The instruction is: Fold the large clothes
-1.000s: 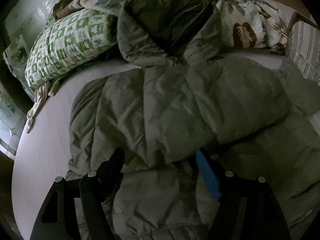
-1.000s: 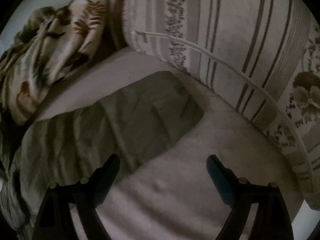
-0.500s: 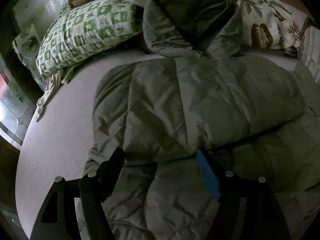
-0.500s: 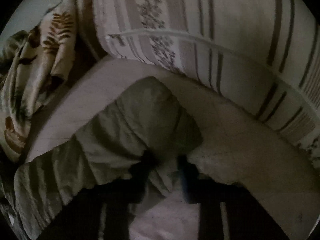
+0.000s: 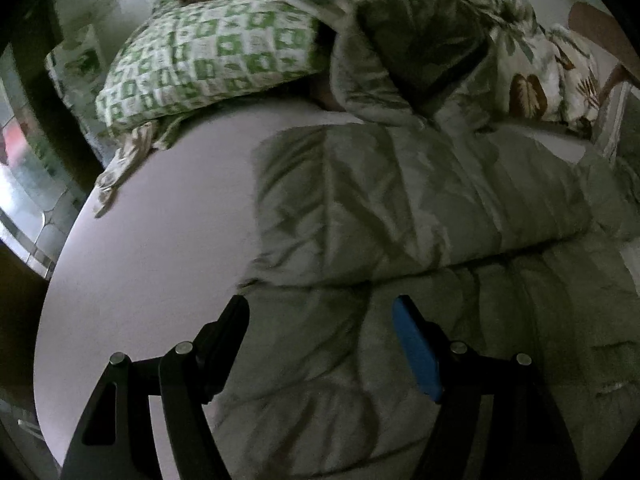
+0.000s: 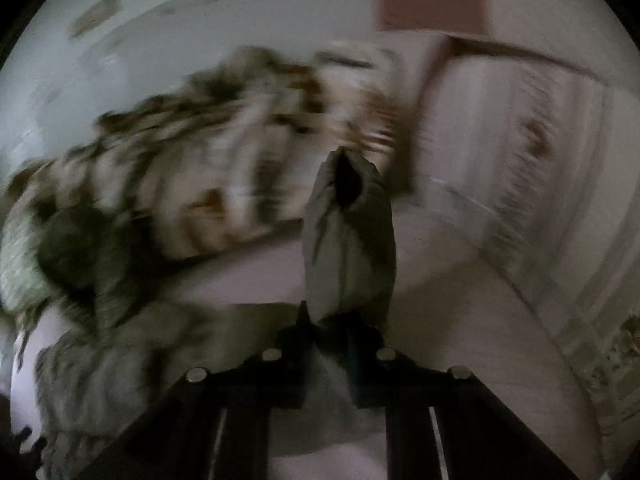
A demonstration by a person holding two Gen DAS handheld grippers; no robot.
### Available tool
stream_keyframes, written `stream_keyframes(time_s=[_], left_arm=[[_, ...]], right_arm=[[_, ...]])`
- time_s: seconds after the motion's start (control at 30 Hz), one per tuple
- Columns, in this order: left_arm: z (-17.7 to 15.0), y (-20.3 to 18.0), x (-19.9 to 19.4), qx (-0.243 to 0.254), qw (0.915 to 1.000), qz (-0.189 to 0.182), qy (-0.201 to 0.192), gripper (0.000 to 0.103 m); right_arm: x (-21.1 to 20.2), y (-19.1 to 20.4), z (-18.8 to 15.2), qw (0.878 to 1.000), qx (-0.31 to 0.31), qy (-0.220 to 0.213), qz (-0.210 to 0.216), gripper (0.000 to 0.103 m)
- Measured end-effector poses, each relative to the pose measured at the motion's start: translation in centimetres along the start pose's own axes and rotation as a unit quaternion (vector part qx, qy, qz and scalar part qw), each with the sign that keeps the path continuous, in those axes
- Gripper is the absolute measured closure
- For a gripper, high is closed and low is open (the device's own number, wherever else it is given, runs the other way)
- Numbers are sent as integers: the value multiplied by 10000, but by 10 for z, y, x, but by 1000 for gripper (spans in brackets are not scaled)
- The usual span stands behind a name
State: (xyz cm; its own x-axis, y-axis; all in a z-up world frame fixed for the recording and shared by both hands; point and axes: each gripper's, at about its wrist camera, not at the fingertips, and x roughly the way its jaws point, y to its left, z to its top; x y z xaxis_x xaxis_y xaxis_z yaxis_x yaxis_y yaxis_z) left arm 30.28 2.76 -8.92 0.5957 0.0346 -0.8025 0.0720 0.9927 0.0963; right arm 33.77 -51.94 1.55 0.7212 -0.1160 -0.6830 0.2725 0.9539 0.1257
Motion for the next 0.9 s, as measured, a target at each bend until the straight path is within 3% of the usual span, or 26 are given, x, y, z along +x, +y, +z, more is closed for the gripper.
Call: stream_keyframes(time_s=[0.23, 0.43, 0.57, 0.63, 0.67, 0.73, 0.77, 0.8, 0.9], left_arm=[[-16, 47, -14, -448, 9990, -53, -3, 28], [-25, 68, -20, -595, 9981, -121, -82, 28], [-29, 79, -19, -705, 9973, -165, -102, 28], [-30, 85, -17, -764, 9968, -216, -97, 28], [-31, 86, -16, -778, 9967, -228, -89, 28], [-30, 88, -14, -803, 9964, -248, -76, 28], [-29, 88, -13, -818, 9963, -252, -68, 28], [-28, 87, -13, -835, 9961, -263, -61, 28], [-21, 81, -11, -893, 9953, -365, -62, 28]], right_arm=[[1, 162, -22, 9890, -820, 274, 1203, 88], [27, 297, -83, 9629, -1343, 865, 2174, 88], [54, 350, -128, 9453, -1572, 1424, 2477, 87], [65, 360, -141, 9462, -1656, 1565, 2300, 82], [68, 364, -147, 9456, -1675, 1620, 2268, 77], [67, 363, -151, 9442, -1624, 1653, 2341, 52], [63, 360, -150, 9435, -1606, 1622, 2402, 25], [53, 357, -150, 9449, -1631, 1545, 2383, 20], [37, 345, -142, 9451, -1665, 1448, 2411, 20]])
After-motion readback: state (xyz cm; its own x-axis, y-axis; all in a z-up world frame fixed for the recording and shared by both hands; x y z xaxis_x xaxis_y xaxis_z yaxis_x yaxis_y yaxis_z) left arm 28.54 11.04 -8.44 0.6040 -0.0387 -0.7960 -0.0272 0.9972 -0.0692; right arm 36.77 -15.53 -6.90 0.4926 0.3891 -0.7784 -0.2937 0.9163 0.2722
